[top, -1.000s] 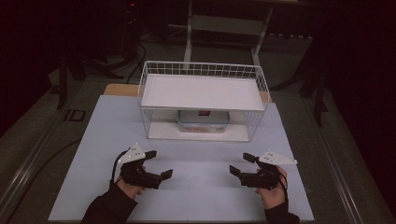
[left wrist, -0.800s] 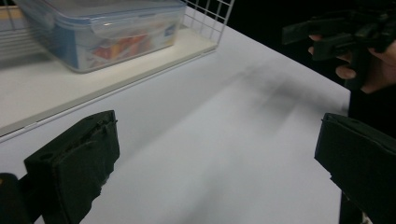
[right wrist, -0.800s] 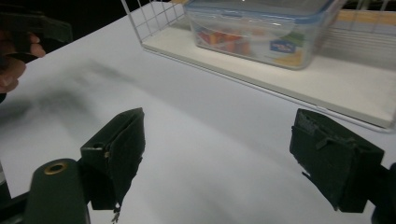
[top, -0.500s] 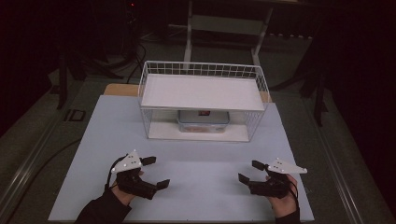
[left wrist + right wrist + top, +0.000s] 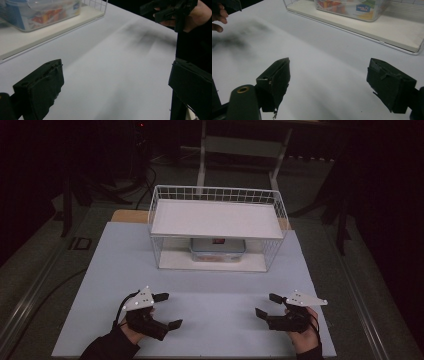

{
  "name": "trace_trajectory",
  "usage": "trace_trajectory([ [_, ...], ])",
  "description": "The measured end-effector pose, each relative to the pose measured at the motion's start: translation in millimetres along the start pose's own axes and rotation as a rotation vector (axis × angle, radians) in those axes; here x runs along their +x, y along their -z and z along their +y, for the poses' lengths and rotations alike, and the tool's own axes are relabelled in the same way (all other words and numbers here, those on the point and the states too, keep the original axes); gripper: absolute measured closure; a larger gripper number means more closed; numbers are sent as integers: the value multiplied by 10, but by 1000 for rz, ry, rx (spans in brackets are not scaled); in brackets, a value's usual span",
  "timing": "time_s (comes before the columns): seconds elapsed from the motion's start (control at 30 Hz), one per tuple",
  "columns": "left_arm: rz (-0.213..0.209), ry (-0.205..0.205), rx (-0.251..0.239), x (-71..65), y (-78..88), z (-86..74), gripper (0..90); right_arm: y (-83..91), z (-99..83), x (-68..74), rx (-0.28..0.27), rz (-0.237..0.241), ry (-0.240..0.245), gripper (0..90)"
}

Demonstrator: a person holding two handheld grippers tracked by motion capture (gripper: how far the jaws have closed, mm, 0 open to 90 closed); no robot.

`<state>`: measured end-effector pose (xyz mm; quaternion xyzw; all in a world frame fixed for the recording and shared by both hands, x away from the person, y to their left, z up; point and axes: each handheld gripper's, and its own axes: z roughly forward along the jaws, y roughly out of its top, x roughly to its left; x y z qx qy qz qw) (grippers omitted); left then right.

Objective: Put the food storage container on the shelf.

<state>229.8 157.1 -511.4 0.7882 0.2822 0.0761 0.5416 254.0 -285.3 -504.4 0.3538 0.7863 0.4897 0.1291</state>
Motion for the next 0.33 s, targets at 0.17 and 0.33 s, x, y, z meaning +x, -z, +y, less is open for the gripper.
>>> trace_trajectory([
  [0.17,-5,14,13,16,-32,-21,0,-9,-4,-12,6,0,-12,186],
  [0.33,-6,16,11,22,-33,-24,0,-11,-9,-19,12,1,-16,186],
])
